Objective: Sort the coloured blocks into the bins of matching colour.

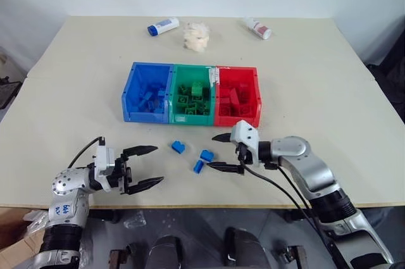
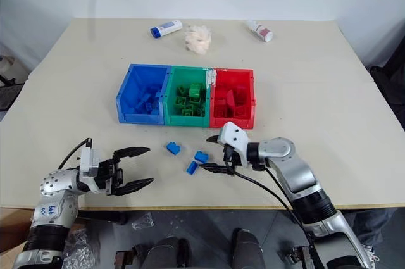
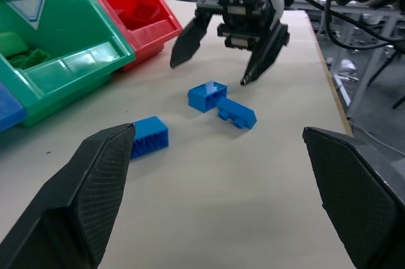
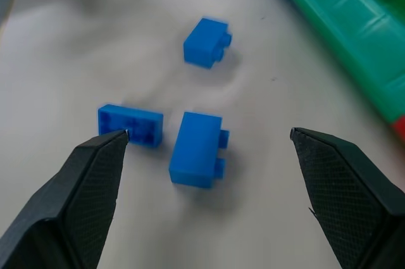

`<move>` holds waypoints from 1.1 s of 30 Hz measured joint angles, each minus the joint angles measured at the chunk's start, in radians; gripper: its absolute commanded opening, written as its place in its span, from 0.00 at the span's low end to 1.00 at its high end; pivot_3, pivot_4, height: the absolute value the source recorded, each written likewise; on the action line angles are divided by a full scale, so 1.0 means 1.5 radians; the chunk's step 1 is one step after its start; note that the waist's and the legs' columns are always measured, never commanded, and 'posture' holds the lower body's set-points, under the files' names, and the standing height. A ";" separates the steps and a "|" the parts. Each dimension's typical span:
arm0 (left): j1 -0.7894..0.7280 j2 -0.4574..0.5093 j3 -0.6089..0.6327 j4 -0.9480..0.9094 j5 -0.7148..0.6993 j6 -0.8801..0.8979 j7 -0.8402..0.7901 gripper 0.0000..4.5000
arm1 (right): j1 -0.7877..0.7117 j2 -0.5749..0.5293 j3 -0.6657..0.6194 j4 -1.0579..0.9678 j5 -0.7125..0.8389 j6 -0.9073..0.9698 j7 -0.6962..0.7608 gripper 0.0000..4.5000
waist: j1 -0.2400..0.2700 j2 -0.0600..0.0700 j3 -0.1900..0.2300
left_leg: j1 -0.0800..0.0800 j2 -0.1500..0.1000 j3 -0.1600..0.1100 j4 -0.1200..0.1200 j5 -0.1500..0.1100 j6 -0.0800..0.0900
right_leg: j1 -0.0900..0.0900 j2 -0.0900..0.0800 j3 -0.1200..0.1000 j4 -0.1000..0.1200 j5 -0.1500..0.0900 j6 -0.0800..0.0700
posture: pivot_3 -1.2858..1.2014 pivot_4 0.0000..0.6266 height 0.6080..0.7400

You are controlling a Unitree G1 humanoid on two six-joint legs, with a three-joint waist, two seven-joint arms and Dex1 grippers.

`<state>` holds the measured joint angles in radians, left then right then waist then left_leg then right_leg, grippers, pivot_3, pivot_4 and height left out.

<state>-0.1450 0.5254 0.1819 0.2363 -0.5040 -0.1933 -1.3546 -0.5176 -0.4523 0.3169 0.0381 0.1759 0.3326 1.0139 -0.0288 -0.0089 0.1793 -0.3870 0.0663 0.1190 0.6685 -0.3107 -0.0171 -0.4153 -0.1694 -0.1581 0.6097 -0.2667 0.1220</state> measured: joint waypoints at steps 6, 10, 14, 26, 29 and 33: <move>0.028 0.001 0.007 -0.025 -0.002 0.005 0.014 1.00 | -0.007 0.028 0.017 0.025 -0.007 -0.004 0.003 0.43 | 0.000 0.000 0.000 | 0.000 0.000 0.000 0.000 0.000 0.000 | 0.000 0.000 0.000 0.000 0.000 0.000 | 0.52 0.24 1.00; 0.035 0.001 0.011 -0.028 -0.002 0.005 0.018 1.00 | -0.009 0.028 0.014 0.018 -0.006 -0.004 0.003 0.20 | 0.000 0.000 0.000 | 0.000 0.000 0.000 0.000 0.000 0.000 | 0.000 0.000 0.000 0.000 0.000 0.000 | 0.52 0.24 1.00; 0.036 0.001 0.011 -0.028 -0.003 0.005 0.021 1.00 | -0.010 0.024 -0.005 -0.011 0.006 0.000 0.004 0.20 | 0.000 0.000 0.000 | 0.000 0.000 0.000 0.000 0.000 0.000 | 0.000 0.000 0.000 0.000 0.000 0.000 | 0.52 0.24 1.00; 0.031 -0.001 0.013 -0.026 -0.004 0.002 0.028 1.00 | -0.267 0.201 -0.040 0.211 0.000 -0.074 -0.068 0.20 | -0.018 0.000 0.000 | 0.000 0.001 0.001 -0.001 0.001 -0.001 | -0.002 0.001 0.000 0.002 0.000 -0.001 | 0.52 0.24 1.00; 0.031 -0.003 0.012 -0.027 -0.003 0.001 0.033 1.00 | -0.367 0.278 -0.050 0.368 -0.020 -0.154 -0.116 0.36 | -0.021 0.000 0.000 | 0.000 0.001 0.001 -0.002 0.001 -0.001 | -0.002 0.001 0.000 0.002 0.000 -0.001 | 0.52 0.24 1.00; 0.031 -0.003 0.012 -0.028 -0.003 -0.001 0.039 1.00 | -0.454 0.351 -0.076 0.542 -0.043 -0.262 -0.203 0.67 | -0.019 0.000 0.000 | 0.000 0.001 0.001 -0.002 0.001 -0.002 | -0.002 0.001 0.000 0.001 0.000 -0.001 | 0.52 0.24 1.00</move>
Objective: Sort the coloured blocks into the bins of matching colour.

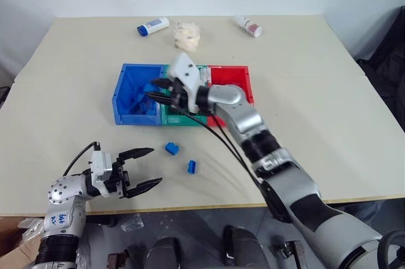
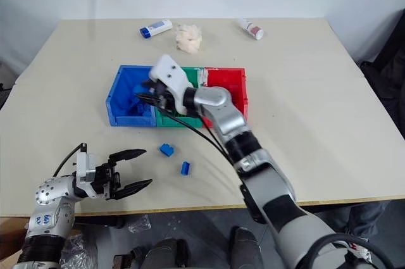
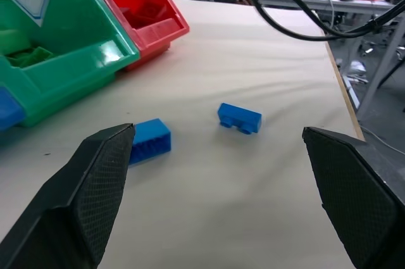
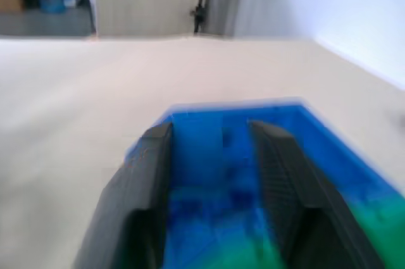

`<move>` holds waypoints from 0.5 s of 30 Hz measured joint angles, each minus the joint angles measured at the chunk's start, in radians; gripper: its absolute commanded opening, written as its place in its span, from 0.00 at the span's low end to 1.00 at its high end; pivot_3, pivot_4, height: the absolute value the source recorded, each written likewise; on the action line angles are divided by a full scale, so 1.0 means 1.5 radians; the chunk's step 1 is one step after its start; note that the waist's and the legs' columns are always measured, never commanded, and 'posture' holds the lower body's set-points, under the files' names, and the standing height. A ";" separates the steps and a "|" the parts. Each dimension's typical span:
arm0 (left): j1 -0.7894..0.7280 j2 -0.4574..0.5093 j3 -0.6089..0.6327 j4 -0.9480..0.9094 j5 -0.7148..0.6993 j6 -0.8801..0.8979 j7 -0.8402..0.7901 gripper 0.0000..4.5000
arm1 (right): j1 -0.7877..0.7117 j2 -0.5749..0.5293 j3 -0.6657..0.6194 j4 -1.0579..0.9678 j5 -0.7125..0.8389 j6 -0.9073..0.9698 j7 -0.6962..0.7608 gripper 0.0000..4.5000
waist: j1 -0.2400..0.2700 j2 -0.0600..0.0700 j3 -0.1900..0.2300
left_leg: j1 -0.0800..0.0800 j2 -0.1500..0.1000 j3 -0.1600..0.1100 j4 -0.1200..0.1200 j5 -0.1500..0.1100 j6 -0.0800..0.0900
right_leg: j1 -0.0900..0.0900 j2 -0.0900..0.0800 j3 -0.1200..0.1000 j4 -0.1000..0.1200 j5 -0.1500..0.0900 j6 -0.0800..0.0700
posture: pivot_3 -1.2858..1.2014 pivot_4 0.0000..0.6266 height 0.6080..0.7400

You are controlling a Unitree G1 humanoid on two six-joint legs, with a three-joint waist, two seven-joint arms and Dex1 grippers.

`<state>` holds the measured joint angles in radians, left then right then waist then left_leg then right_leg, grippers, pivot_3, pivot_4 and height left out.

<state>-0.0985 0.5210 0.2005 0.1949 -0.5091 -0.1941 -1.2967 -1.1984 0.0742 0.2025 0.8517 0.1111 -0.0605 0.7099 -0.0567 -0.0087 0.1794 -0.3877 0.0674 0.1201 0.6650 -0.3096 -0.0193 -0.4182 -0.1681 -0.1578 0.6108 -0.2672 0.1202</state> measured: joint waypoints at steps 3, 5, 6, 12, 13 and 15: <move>0.001 0.000 0.000 0.000 0.000 0.000 0.004 1.00 | -0.008 0.012 -0.011 0.055 -0.009 -0.052 -0.021 0.88 | 0.002 0.000 0.000 | 0.000 0.000 0.000 0.001 0.000 0.000 | 0.000 0.000 0.000 0.000 0.000 0.000 | 0.52 0.24 1.00; 0.001 0.000 0.000 0.000 0.000 0.000 0.005 1.00 | 0.021 0.006 -0.015 0.038 -0.007 -0.073 0.001 0.99 | 0.001 0.000 0.000 | 0.000 0.000 0.000 0.000 0.000 0.000 | 0.000 0.000 0.000 0.000 0.000 0.000 | 0.52 0.24 1.00; 0.001 0.000 -0.001 0.000 0.000 0.000 0.005 1.00 | 0.053 -0.005 -0.014 0.004 -0.002 -0.075 0.030 0.99 | 0.001 0.000 0.000 | 0.000 0.000 0.000 0.000 0.000 0.000 | 0.000 0.000 0.000 0.000 0.000 0.000 | 0.52 0.24 1.00; -0.004 0.002 -0.002 0.007 0.000 0.000 -0.004 1.00 | 0.227 -0.128 -0.007 -0.215 0.038 0.000 0.177 0.99 | 0.002 0.000 0.000 | 0.000 0.000 0.000 0.001 0.000 0.000 | 0.000 0.000 0.000 0.001 0.000 0.000 | 0.52 0.24 1.00; -0.010 0.002 -0.005 0.010 0.000 0.000 -0.007 1.00 | 0.257 -0.163 -0.007 -0.275 0.051 0.024 0.206 0.99 | 0.002 0.000 0.000 | 0.000 0.000 0.000 0.001 0.000 0.000 | 0.000 0.000 0.000 0.000 0.000 0.000 | 0.52 0.24 1.00; -0.018 0.002 -0.007 0.015 0.000 0.000 -0.012 1.00 | 0.308 -0.226 -0.008 -0.363 0.072 0.064 0.249 0.99 | 0.004 0.000 0.000 | 0.000 0.000 0.000 0.001 0.000 0.000 | 0.000 0.000 0.000 0.000 0.000 0.000 | 0.52 0.24 1.00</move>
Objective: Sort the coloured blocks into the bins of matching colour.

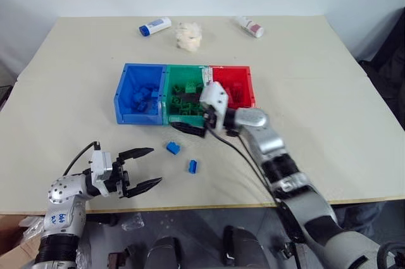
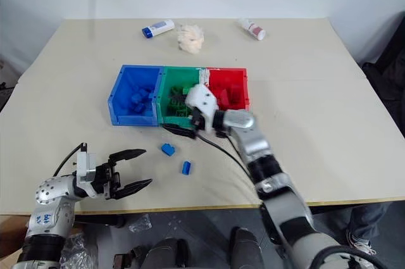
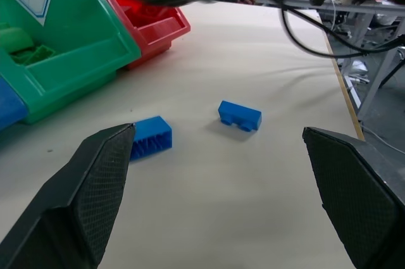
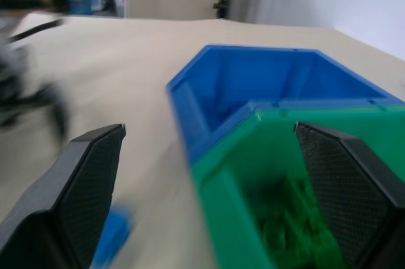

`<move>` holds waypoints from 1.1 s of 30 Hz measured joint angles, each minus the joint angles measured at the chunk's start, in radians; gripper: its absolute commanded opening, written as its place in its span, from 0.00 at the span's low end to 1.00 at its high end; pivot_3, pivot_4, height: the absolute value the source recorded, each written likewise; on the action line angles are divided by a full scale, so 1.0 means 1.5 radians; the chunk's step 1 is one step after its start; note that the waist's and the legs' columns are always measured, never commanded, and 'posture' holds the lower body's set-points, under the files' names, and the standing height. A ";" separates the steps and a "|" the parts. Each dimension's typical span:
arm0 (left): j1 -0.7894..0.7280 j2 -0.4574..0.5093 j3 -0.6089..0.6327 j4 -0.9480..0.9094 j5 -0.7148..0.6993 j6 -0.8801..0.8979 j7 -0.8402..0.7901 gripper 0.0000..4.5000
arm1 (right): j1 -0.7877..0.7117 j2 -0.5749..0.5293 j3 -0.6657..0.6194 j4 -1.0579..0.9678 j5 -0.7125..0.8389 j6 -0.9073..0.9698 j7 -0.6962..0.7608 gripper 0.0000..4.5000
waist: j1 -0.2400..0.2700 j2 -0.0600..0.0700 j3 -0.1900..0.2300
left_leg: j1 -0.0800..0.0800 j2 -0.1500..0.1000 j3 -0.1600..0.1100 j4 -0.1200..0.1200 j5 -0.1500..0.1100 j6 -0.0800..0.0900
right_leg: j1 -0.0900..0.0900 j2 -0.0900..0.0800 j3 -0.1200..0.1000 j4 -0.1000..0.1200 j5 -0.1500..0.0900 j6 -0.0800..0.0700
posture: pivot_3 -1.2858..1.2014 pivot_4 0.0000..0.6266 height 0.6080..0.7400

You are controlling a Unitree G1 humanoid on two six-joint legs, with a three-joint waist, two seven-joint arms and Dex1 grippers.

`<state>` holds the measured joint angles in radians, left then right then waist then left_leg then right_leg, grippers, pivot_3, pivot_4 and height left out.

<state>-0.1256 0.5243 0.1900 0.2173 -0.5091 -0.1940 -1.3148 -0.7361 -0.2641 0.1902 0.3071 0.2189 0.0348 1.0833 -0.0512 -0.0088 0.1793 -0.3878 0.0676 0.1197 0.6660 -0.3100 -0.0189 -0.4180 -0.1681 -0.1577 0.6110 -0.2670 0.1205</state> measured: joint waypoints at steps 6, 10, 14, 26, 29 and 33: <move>-0.038 -0.001 -0.010 0.026 0.001 0.000 -0.017 1.00 | 0.159 -0.175 -0.035 -0.154 0.055 0.091 0.078 0.99 | 0.009 0.000 0.000 | 0.000 0.000 0.000 0.000 0.000 0.000 | 0.000 0.000 0.000 0.000 0.000 0.000 | 0.52 0.24 1.00; -0.044 -0.002 -0.010 0.034 0.001 0.000 -0.023 1.00 | 0.234 -0.259 -0.081 -0.207 0.087 0.124 0.109 0.99 | 0.012 0.000 0.000 | 0.001 0.000 0.001 0.000 0.000 0.000 | 0.000 0.000 0.000 0.000 0.000 0.000 | 0.52 0.24 1.00; -0.037 0.003 -0.007 0.041 0.001 0.000 -0.027 1.00 | 0.289 -0.324 -0.117 -0.211 0.098 0.126 0.131 0.99 | 0.016 0.000 0.000 | 0.001 0.000 0.001 0.001 0.000 0.000 | 0.000 0.000 0.000 -0.001 0.000 0.000 | 0.52 0.24 1.00; 0.038 0.032 0.003 -0.047 0.003 0.015 -0.009 1.00 | 0.286 -0.319 -0.137 -0.205 0.108 0.124 0.117 0.99 | 0.018 0.000 0.000 | 0.001 0.000 0.000 0.001 0.000 0.000 | 0.001 0.000 0.000 -0.001 0.000 0.000 | 0.52 0.24 1.00; 0.045 0.031 -0.020 -0.107 0.022 0.026 0.019 1.00 | 0.286 -0.297 -0.122 -0.207 0.108 0.125 0.107 0.99 | 0.018 0.000 0.000 | 0.001 0.000 0.000 0.001 -0.001 0.000 | 0.001 0.000 0.000 -0.001 0.000 0.000 | 0.52 0.24 1.00; 0.039 0.027 -0.071 -0.192 0.041 0.055 0.057 1.00 | 0.288 -0.294 -0.115 -0.216 0.108 0.126 0.098 0.99 | 0.019 0.000 0.000 | 0.001 0.000 0.000 0.001 -0.001 0.000 | 0.001 0.000 0.000 -0.001 0.000 0.000 | 0.52 0.24 1.00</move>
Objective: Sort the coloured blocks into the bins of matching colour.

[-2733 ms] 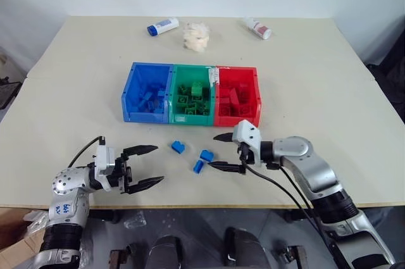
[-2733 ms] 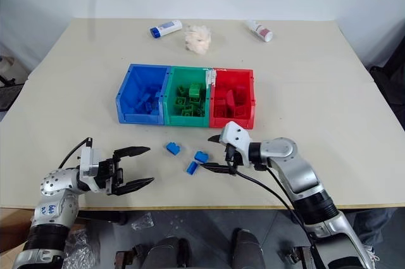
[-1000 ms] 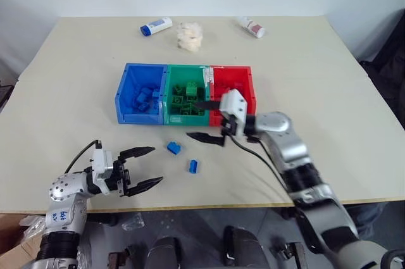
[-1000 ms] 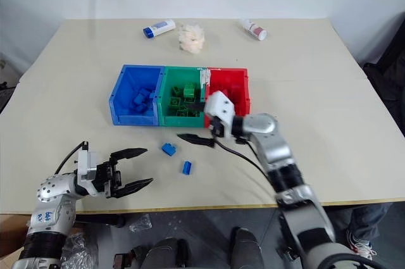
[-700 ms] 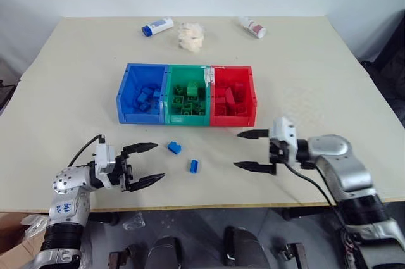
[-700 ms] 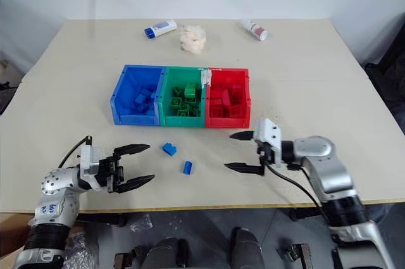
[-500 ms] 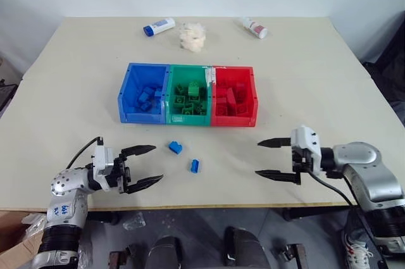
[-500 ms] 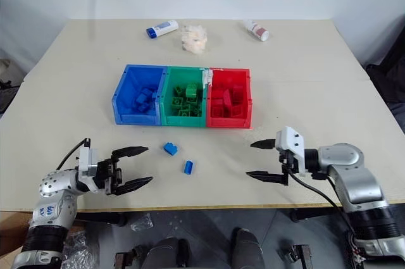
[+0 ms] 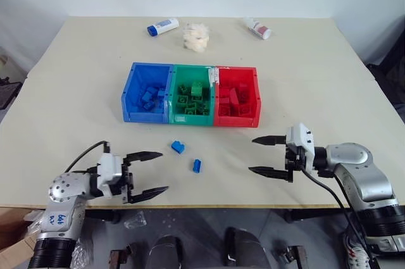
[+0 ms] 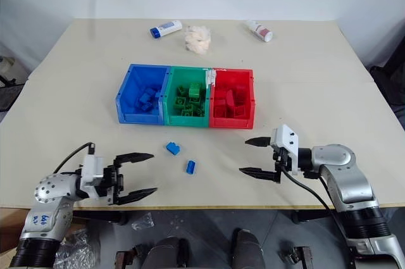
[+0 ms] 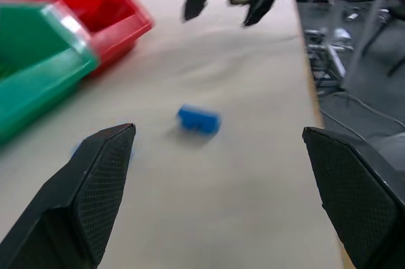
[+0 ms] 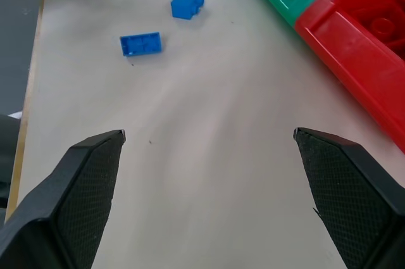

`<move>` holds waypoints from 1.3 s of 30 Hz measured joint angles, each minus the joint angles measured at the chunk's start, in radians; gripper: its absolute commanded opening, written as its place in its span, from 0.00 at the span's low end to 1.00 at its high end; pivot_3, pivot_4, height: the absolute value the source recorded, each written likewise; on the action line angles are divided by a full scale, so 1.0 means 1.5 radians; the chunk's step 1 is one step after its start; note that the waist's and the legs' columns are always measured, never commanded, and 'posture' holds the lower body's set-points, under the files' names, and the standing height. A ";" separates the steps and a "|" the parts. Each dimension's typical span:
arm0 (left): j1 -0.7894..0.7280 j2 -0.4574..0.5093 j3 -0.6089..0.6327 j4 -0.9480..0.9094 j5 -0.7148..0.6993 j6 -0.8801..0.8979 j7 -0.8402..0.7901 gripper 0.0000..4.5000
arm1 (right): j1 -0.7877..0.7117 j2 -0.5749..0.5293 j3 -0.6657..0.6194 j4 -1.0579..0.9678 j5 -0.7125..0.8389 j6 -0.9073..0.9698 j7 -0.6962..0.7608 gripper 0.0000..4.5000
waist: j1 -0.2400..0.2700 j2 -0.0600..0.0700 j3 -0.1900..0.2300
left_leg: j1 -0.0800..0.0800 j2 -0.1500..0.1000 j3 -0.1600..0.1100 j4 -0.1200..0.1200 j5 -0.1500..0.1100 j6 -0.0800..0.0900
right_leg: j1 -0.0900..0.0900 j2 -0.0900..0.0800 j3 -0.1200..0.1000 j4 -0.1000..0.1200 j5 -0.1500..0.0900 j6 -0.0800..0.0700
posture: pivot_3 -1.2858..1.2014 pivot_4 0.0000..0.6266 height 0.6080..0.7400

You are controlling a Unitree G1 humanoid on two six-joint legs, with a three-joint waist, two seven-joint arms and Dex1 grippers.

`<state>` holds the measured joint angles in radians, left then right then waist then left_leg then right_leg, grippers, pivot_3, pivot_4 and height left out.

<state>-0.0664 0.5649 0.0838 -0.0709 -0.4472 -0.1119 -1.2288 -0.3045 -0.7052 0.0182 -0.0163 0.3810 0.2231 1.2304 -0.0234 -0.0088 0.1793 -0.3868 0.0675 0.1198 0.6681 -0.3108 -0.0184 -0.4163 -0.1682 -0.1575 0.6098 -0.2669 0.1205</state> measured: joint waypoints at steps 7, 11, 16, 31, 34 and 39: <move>-0.078 -0.011 -0.103 -0.033 0.112 0.061 0.098 1.00 | 0.019 0.000 -0.001 -0.014 0.002 -0.002 -0.010 0.99 | 0.002 0.000 0.000 | 0.000 0.000 0.000 0.000 0.000 0.000 | 0.000 0.000 0.000 0.000 0.000 0.000 | 0.52 0.24 1.00; -0.136 -0.015 -0.168 -0.012 0.195 0.073 0.134 1.00 | 0.053 0.001 -0.011 -0.025 0.002 -0.005 -0.027 0.99 | 0.011 0.000 0.000 | 0.000 0.000 0.000 0.000 0.000 0.000 | 0.000 0.000 0.000 0.000 0.000 0.000 | 0.52 0.24 1.00; -0.168 -0.008 -0.214 0.011 0.253 0.102 0.148 0.96 | 0.082 0.002 -0.024 -0.055 0.004 -0.005 -0.055 1.00 | 0.015 0.000 0.000 | 0.000 0.000 0.000 0.000 0.000 0.000 | 0.000 0.000 0.000 0.000 0.000 0.000 | 0.52 0.24 1.00; -0.210 -0.038 -0.232 0.044 0.252 0.077 0.134 0.32 | 0.128 0.003 -0.045 -0.096 0.013 -0.003 -0.090 1.00 | 0.017 0.000 0.000 | 0.000 0.000 0.000 0.002 0.000 0.000 | 0.001 0.000 0.000 0.000 0.000 0.000 | 0.52 0.24 1.00; -0.209 -0.059 -0.221 0.045 0.227 0.073 0.139 0.32 | 0.126 0.001 -0.045 -0.096 0.013 -0.003 -0.089 1.00 | 0.017 0.000 0.000 | 0.000 0.000 0.000 0.003 0.000 0.001 | 0.001 0.000 0.000 0.000 0.000 0.000 | 0.52 0.24 1.00; -0.221 -0.082 -0.132 0.031 0.182 0.080 0.213 0.32 | 0.106 -0.014 -0.049 -0.089 0.017 -0.001 -0.080 1.00 | 0.017 0.000 0.000 | 0.000 0.000 -0.001 0.004 0.000 0.001 | 0.001 0.000 0.000 0.001 0.000 0.000 | 0.52 0.24 1.00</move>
<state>-0.3972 0.4422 -0.1136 -0.0248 -0.1736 0.0080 -0.9099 -0.1448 -0.7264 -0.0545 -0.1505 0.4068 0.2220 1.1102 0.0018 -0.0089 0.1794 -0.3872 0.0675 0.1180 0.6740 -0.3113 -0.0175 -0.4141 -0.1679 -0.1577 0.6109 -0.2668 0.1208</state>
